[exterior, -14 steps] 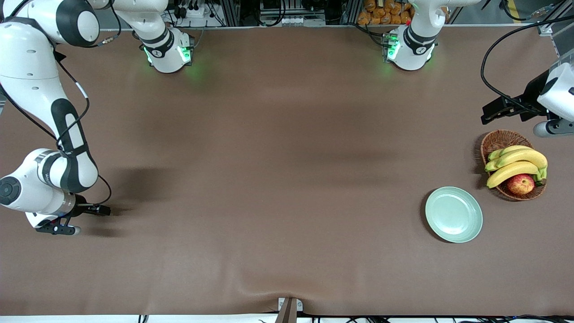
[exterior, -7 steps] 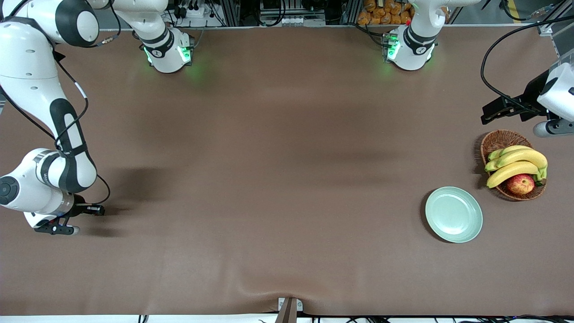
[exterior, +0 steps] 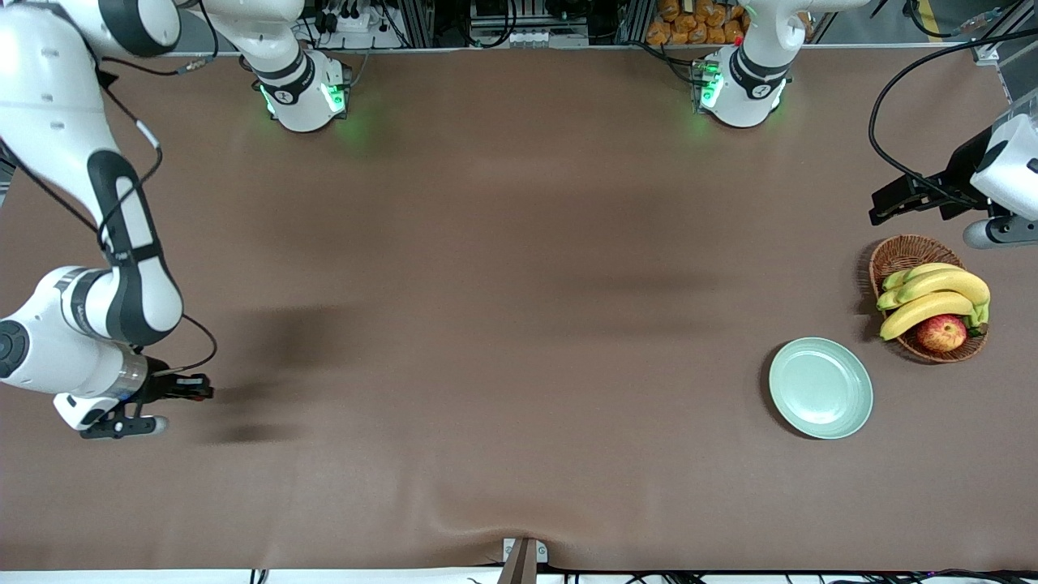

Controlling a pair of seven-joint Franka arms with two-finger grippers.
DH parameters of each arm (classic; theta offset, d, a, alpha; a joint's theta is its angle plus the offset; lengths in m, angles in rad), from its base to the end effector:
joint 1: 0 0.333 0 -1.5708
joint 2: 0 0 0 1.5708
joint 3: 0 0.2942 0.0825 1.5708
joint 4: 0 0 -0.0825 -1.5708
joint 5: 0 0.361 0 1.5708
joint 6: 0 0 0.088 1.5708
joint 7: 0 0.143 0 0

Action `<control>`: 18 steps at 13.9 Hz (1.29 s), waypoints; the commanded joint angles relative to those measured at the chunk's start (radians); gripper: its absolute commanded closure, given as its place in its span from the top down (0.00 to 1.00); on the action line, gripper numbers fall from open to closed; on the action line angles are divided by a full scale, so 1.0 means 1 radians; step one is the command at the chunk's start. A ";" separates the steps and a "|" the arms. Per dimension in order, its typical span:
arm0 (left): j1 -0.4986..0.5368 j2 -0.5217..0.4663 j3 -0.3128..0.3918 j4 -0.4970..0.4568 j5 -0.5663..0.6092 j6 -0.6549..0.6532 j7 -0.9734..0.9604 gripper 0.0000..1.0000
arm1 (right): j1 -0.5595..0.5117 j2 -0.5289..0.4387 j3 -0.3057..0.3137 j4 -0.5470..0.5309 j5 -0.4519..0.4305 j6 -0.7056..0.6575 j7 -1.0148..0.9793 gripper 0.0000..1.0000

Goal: Collect all strawberries into plate
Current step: 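Carry the strawberry with the right gripper toward the table middle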

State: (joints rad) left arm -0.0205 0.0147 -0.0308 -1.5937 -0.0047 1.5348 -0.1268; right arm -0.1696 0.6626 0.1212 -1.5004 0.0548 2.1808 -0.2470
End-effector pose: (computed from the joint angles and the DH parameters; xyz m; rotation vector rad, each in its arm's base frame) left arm 0.5272 -0.0277 0.5457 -3.1358 -0.1184 0.1158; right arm 0.6814 -0.0400 0.2428 -3.0185 -0.2137 -0.0592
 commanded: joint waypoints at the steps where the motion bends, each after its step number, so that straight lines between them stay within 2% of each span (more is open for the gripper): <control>1: -0.005 0.018 -0.001 0.012 -0.026 0.008 0.010 1.00 | 0.037 -0.037 0.069 -0.009 0.010 -0.016 -0.009 0.00; 5: -0.007 0.024 -0.003 0.015 -0.026 0.011 0.007 1.00 | 0.160 -0.041 0.126 -0.008 0.011 -0.021 -0.009 0.00; 8: -0.006 0.028 -0.003 0.017 -0.026 0.011 0.009 1.00 | 0.174 -0.046 0.268 -0.011 0.007 -0.064 -0.009 0.00; 9: -0.004 0.028 -0.003 0.014 -0.028 0.011 0.013 1.00 | 0.191 -0.044 0.296 -0.011 0.001 -0.059 -0.009 0.00; 13: -0.009 0.030 -0.004 0.015 -0.028 0.011 0.013 1.00 | 0.372 -0.031 0.293 -0.008 -0.013 0.094 -0.011 0.00; 16: -0.010 0.031 -0.004 0.015 -0.028 0.011 0.015 1.00 | 0.471 0.024 0.273 -0.008 -0.013 0.261 -0.011 0.00; 18: -0.007 0.037 -0.004 0.015 -0.028 0.011 0.019 1.00 | 0.557 0.049 0.214 -0.011 -0.010 0.338 -0.002 0.00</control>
State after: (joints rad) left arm -0.0305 0.0402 -0.0366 -1.5935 -0.0061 1.5460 -0.1256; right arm 0.3257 0.6834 0.3897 -1.5176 0.0524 2.4624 -0.2468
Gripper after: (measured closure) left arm 0.000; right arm 0.687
